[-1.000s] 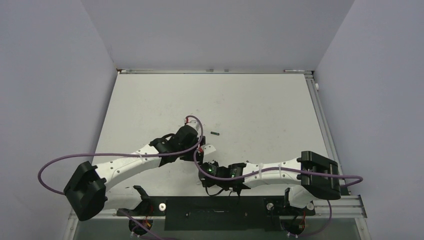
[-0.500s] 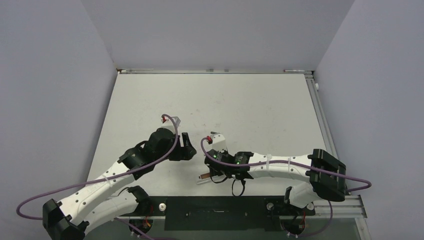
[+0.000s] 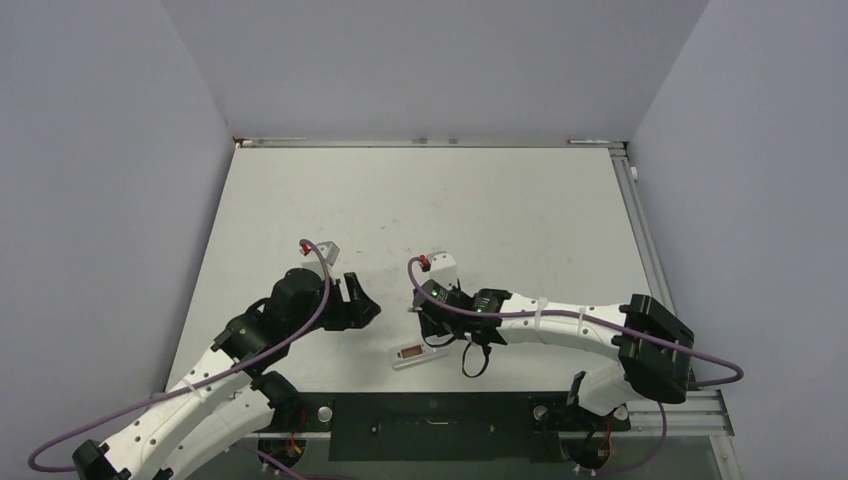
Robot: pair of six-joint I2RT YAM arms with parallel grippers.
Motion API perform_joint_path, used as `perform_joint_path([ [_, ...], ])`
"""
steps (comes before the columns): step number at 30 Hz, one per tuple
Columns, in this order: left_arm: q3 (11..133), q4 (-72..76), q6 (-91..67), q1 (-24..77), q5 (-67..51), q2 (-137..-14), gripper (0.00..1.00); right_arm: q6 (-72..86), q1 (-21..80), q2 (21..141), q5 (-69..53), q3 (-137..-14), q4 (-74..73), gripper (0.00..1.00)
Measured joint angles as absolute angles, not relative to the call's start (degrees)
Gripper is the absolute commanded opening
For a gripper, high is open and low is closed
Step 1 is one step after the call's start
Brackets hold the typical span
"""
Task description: Load the batteries into the remote control
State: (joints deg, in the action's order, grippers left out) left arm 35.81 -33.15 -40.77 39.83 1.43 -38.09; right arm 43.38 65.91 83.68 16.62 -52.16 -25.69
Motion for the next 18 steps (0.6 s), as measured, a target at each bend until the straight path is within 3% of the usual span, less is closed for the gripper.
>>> perform_joint_path([
  [7,35.81,-33.32,-41.3,39.64,-1.67,-35.0,0.67,45.54,65.65,87.81,16.47,-54.61,-22.94,0.4],
  [18,36.49,-35.53,-39.66,39.62,-5.54,-33.43,0.69,54.76,65.17,90.98,17.85,-54.59,-18.26,0.48],
])
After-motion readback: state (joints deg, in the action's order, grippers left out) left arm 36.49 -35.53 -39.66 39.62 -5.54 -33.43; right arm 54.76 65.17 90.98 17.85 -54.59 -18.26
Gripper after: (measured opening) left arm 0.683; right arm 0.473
